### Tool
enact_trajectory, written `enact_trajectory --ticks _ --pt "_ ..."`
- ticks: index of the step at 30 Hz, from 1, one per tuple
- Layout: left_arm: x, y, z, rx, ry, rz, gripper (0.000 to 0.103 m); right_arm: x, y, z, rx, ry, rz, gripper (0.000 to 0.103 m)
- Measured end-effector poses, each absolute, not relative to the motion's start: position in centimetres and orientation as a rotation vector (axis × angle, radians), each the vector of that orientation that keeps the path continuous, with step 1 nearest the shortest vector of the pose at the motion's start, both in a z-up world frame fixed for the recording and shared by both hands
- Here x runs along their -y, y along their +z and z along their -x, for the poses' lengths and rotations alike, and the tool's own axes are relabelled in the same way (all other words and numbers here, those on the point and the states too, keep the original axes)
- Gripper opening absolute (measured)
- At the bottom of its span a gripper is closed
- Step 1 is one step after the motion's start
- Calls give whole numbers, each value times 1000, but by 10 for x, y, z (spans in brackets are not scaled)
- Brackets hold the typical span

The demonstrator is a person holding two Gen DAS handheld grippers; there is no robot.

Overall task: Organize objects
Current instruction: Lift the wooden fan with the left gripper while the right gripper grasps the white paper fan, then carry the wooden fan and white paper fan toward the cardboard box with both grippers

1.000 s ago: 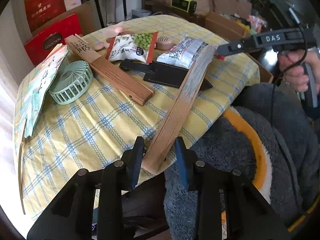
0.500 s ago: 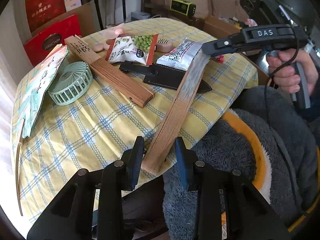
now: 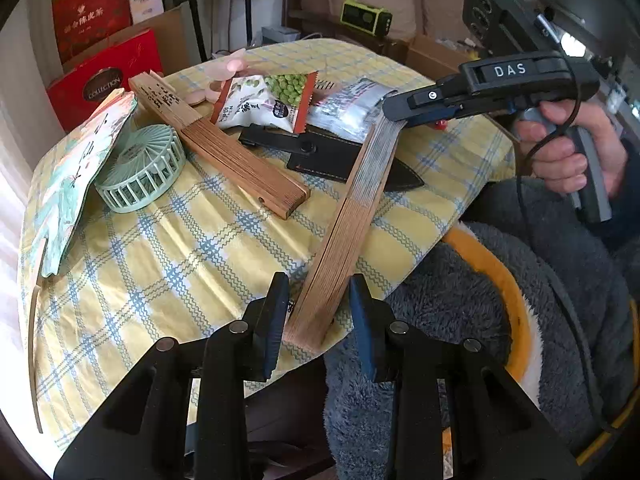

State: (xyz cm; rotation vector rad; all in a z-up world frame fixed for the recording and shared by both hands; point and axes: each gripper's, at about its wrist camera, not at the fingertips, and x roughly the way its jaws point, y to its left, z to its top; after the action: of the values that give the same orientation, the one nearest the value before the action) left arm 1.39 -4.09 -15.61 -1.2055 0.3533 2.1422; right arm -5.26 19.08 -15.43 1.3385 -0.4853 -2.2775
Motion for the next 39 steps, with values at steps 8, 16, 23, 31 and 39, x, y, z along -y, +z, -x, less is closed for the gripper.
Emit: enact_trajectory --ticks 8,16,23,31,39 --pt "42 -156 -14 -353 2142 1205 28 -197 -168 63 603 -2198 -1300 29" --pt "39 -151 -16 -369 2156 1193 28 -189 -140 47 454 -2306 -1190 23" --pt "26 -143 -16 -418 2183 1184 28 -183 -108 27 323 -2401 -1105 22" --pt "-9 -123 -33 -569 2253 1100 27 -206 -93 11 360 -2464 -1050 22" --pt "-30 -89 -63 -636 2340 990 27 -228 -59 -20 391 -2495 -929 22"
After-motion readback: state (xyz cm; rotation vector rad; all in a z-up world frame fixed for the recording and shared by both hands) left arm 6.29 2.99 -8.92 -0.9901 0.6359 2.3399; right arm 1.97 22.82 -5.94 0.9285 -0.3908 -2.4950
